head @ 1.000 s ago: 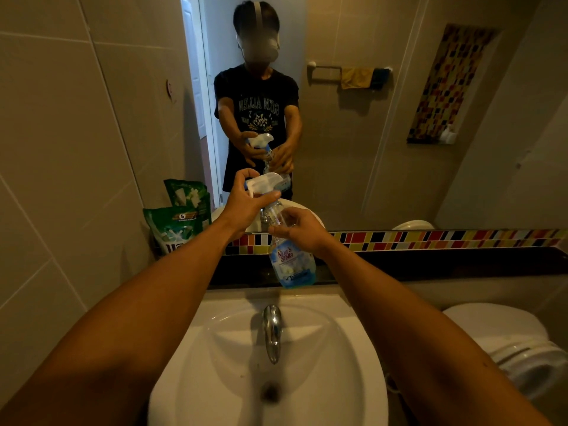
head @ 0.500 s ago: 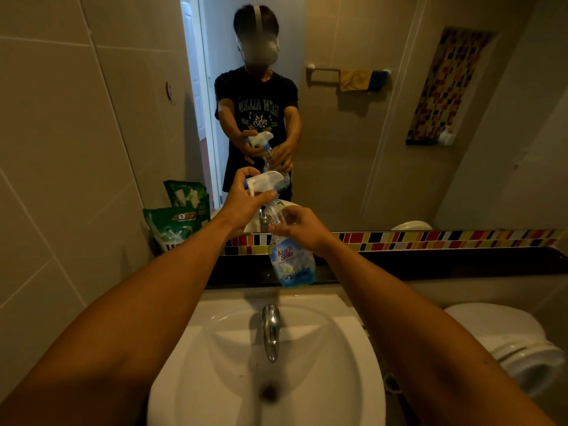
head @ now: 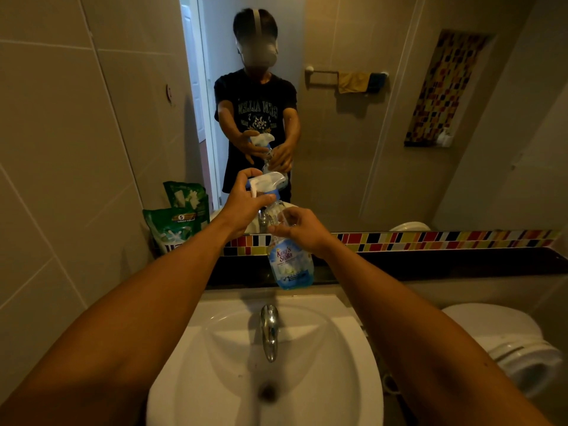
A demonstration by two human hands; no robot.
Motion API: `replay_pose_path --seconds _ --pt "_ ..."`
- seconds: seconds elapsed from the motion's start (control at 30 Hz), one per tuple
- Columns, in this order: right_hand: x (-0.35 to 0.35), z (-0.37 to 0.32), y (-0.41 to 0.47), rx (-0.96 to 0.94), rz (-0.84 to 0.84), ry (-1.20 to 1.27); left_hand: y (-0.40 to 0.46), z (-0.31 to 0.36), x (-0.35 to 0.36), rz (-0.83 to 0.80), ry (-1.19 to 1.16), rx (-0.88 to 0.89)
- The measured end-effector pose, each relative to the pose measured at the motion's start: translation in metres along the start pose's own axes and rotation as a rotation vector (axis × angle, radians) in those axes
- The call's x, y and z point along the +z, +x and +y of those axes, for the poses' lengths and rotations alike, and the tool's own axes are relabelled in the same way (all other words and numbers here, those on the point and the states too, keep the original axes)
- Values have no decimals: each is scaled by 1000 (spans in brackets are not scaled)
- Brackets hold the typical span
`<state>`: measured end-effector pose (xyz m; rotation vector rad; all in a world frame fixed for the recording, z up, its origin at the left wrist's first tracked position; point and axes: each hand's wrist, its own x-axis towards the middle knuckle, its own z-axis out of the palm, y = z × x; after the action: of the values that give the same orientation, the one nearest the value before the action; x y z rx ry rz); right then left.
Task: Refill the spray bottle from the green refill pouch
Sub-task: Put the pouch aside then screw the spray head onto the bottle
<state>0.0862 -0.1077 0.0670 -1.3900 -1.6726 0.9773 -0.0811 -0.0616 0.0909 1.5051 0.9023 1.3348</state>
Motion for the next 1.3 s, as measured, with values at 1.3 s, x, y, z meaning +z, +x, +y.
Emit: replay_pose_path --seconds 1.3 --pt "4 4 20 -15 -16 7 10 -4 -5 50 11 41"
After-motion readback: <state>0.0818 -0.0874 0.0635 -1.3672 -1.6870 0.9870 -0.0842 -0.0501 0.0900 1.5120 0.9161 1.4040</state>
